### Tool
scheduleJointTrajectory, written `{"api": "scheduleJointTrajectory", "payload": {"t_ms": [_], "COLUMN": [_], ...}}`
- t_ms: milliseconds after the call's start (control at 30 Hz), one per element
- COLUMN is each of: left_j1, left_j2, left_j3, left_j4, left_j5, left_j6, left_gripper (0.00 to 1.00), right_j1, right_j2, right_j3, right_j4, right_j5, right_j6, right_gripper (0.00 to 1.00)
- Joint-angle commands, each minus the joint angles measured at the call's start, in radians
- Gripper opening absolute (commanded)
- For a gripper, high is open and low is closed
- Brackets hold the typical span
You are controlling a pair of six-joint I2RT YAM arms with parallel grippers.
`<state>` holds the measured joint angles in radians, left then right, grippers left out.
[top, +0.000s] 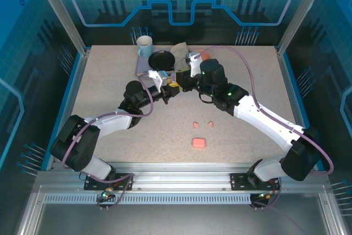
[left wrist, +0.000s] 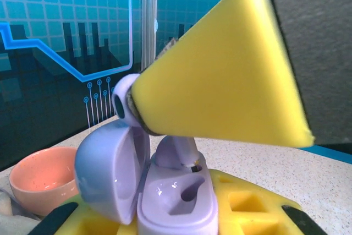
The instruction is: Insert the wireless bluetooth earbuds into the charging case
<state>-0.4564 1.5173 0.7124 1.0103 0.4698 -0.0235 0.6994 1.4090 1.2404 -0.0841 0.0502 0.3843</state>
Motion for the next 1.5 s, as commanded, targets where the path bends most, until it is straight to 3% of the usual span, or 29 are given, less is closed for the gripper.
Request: {"api": "scheduleJointTrajectory", "payload": {"t_ms": [0, 1467], "left_j1": [-0.011, -0.015], "left_j2": [-0.029, 0.006], "left_j3": [0.036, 0.079], "left_j4": [0.016, 0.055], "left_j5": [0.027, -0.041], "left_j6": [0.022, 0.029], "left_gripper": [0.0, 0.0], "right_j1": [-0.012, 0.001], "right_j2": [0.008, 0.015], "right_j3": [-0.006, -0.082], "right_j4": [0.033, 0.023], "right_j5": [-0.009, -0.053], "right_j6": [0.014, 0.023], "right_gripper": [0.15, 0.15]}}
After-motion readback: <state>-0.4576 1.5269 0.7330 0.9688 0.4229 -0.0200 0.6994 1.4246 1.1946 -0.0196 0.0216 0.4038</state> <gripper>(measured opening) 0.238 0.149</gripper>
